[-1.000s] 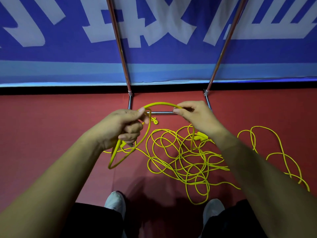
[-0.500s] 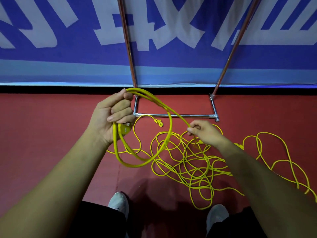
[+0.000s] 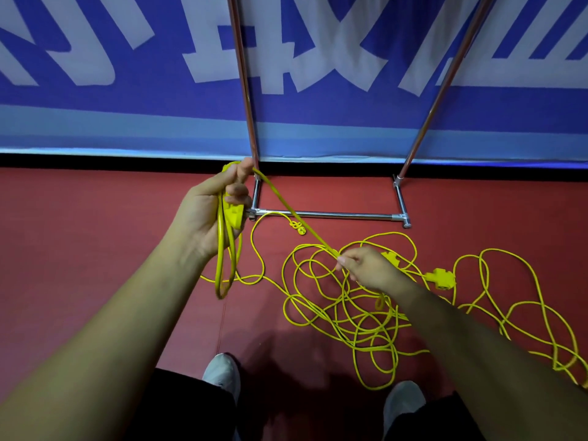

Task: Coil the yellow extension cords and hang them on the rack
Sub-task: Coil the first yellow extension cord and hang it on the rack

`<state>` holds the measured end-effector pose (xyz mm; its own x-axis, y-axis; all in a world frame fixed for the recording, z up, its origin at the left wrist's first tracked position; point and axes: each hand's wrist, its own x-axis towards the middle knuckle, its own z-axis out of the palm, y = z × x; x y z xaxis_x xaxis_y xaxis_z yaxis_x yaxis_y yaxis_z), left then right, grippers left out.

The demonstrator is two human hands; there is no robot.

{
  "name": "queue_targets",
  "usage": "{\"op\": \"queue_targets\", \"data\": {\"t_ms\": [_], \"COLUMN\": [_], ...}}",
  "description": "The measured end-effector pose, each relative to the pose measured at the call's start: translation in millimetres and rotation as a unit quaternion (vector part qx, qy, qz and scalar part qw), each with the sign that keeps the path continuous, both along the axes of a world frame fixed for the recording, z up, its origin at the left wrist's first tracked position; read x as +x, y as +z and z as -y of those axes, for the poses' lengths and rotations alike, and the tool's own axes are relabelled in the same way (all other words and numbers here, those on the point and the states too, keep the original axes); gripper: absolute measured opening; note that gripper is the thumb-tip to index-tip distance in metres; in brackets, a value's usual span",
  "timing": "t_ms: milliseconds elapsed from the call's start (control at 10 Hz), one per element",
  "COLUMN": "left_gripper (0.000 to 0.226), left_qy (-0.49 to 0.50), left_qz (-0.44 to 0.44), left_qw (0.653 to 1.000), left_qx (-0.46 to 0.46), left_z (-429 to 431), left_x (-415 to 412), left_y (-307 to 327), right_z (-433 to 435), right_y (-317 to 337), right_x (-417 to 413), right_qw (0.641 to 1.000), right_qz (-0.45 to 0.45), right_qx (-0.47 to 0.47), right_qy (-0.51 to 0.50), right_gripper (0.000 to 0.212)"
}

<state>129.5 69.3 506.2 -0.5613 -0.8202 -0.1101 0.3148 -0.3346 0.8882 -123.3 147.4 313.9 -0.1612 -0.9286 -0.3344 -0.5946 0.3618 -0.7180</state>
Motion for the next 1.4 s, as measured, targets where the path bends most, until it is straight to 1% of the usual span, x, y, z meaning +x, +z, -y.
{"op": "queue_targets", "data": {"t_ms": [100,200,300,400,500,600,700,800,900,1000,1100,1200,1300,1400], "left_gripper": [0.053,0.051,0.021,0.029,0.029,0.017,0.021,0.024,0.027,0.019,0.015,0.016,0.019,0.02], "left_qy": [0.036,0.058,0.105,0.059,0.009,-0.075,-0.207,-0.263,-0.242,-0.218,-0.184,-0.151,-0.168,-0.186], "left_qz": [-0.008,-0.031,-0.054,-0.07,0.039,0.148,0.179,0.179,0.109,0.053,0.134,0.243,0.247,0.235], "left_qw": [0.999,0.997,0.988,0.989,0.995,0.985,0.959,0.943,0.956,0.962,0.966,0.957,0.954,0.953], "left_qx": [0.03,0.048,0.099,0.113,0.089,0.051,0.079,0.092,0.127,0.158,0.124,0.045,0.029,0.04], "left_z": [5,14,32,40,34,22,3,-7,0,11,14,12,7,-1], "left_x": [1,4,11,11,6,-3,-11,-15,-14,-6,-1,0,-2,-11], "left_y": [-5,-12,-27,-32,-32,-37,-45,-45,-42,-37,-37,-44,-44,-40], "right_z": [-4,-12,-20,-15,-5,-6,-5,5,10,2,-2,2,5,5], "right_y": [-17,-30,-27,-1,57,119,139,131,111,88,77,85,101,118], "right_x": [-12,-21,-13,6,23,34,41,37,12,-20,-28,-21,-4,19], "right_qw": [0.999,0.99,0.99,0.997,0.995,0.965,0.957,0.947,0.964,0.987,0.985,0.967,0.978,0.979], "right_qz": [-0.028,-0.066,-0.02,0.027,-0.011,0.057,0.197,0.291,0.239,0.097,0.163,0.232,0.161,0.111], "right_qx": [0.045,0.12,0.136,0.071,0.034,0.086,0.005,-0.11,-0.096,-0.018,-0.041,-0.102,-0.129,-0.133], "right_qy": [0.01,0.03,0.042,0.005,0.091,0.24,0.213,0.075,0.06,0.123,0.033,-0.028,0.033,0.106], "right_gripper": [0.023,0.026,0.025,0.017,0.014,0.006,0.006,0.007,0.009,0.01,0.011,0.015,0.015,0.013]}}
